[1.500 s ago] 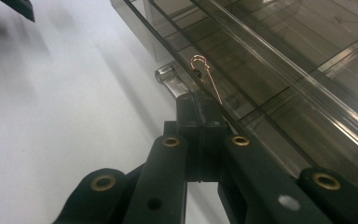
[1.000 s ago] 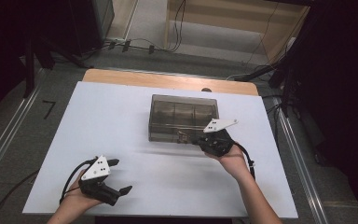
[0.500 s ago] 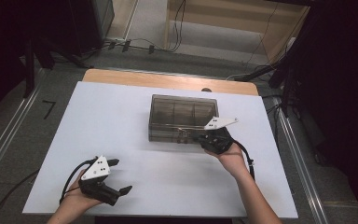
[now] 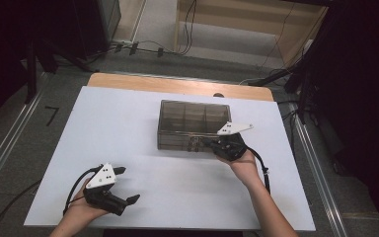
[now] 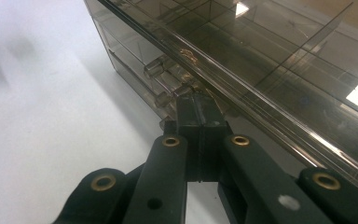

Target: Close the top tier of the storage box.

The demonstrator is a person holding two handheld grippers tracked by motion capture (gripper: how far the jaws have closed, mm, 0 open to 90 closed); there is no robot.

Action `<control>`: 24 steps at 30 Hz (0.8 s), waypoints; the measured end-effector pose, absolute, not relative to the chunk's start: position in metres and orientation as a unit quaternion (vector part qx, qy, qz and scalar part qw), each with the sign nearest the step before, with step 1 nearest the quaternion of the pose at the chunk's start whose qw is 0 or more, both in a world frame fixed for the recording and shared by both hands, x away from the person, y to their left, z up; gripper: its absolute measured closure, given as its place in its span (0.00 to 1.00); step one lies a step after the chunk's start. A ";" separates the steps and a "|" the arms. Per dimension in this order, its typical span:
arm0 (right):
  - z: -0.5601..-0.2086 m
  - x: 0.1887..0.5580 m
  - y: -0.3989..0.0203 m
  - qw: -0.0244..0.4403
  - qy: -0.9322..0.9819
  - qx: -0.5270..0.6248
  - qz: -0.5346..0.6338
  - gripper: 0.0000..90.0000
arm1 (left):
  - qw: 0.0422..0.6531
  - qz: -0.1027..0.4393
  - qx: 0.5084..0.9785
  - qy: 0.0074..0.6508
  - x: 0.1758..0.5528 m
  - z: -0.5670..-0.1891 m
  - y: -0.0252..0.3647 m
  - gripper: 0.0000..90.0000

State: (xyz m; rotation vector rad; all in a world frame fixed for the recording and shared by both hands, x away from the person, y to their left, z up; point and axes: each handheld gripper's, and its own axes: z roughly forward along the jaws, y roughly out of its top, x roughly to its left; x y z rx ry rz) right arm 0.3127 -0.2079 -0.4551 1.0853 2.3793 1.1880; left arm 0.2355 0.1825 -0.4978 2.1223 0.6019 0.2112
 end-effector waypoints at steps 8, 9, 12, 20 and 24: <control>-0.454 0.311 -0.208 0.139 0.820 0.372 0.411 0.97 | 0.445 0.083 0.857 0.245 0.234 -0.499 0.185 0.00; -0.454 0.309 -0.208 0.134 0.820 0.372 0.413 0.97 | 0.445 0.083 0.857 0.244 0.233 -0.500 0.185 0.00; -0.454 0.303 -0.211 0.132 0.823 0.367 0.412 0.97 | 0.444 0.082 0.859 0.242 0.234 -0.500 0.185 0.00; -0.452 0.296 -0.220 0.116 0.820 0.367 0.424 0.97 | 0.444 0.085 0.858 0.245 0.234 -0.500 0.187 0.00; -0.453 0.293 -0.222 0.111 0.823 0.364 0.423 0.88 | 0.445 0.086 0.857 0.246 0.235 -0.499 0.188 0.00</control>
